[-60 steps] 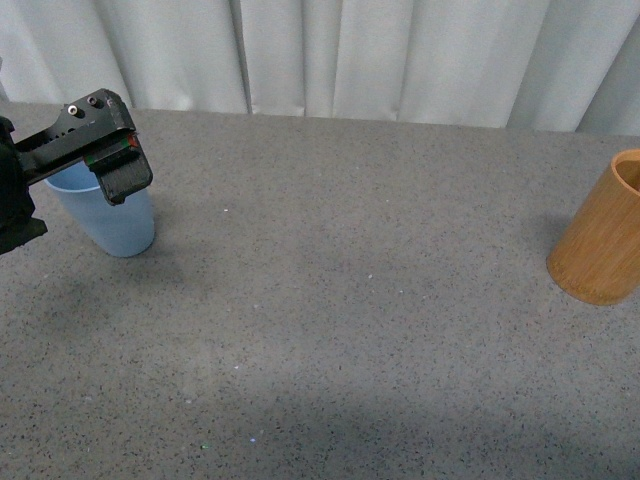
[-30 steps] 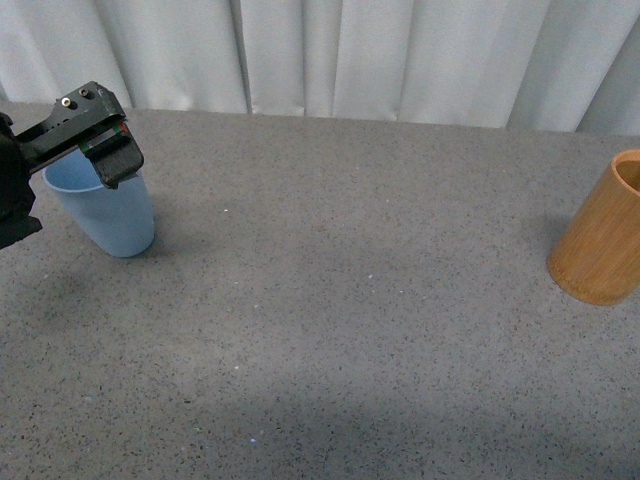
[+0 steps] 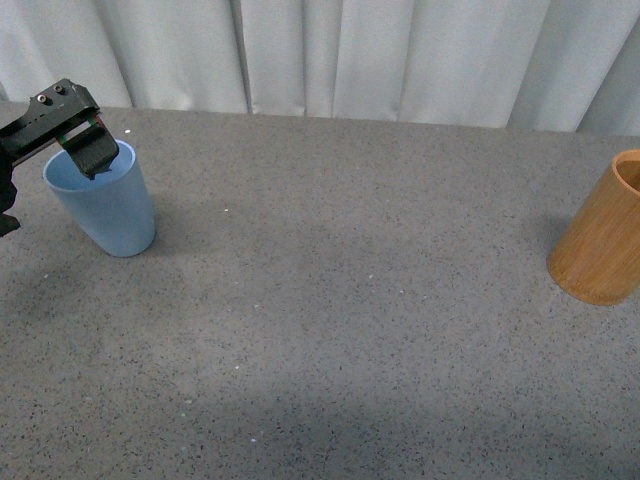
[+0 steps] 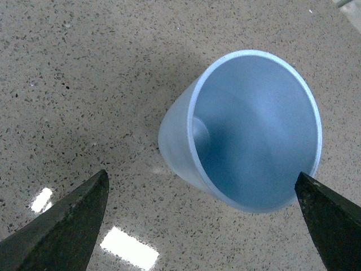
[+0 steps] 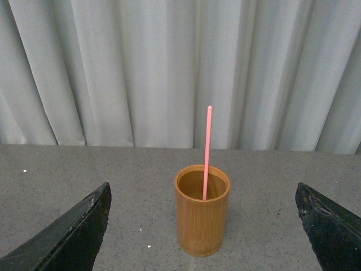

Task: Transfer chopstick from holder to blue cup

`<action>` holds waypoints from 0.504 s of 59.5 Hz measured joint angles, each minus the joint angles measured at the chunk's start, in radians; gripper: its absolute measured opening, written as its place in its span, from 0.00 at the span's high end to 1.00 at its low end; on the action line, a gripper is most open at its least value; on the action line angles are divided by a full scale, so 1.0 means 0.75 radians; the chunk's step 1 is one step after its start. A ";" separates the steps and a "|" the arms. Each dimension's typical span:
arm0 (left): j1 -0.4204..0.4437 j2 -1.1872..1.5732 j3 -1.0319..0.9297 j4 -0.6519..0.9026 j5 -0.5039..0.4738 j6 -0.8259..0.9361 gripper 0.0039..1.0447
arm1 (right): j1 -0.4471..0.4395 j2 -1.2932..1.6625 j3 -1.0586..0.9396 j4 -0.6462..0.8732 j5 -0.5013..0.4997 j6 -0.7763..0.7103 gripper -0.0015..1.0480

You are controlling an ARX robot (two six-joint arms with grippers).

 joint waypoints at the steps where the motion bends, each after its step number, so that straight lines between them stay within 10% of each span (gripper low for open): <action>1: 0.001 0.003 0.001 0.001 0.000 -0.001 0.06 | 0.000 0.000 0.000 0.000 0.000 0.000 0.09; 30: 0.052 0.101 0.078 0.005 -0.036 -0.060 0.06 | 0.000 0.000 0.000 0.000 0.000 -0.001 0.09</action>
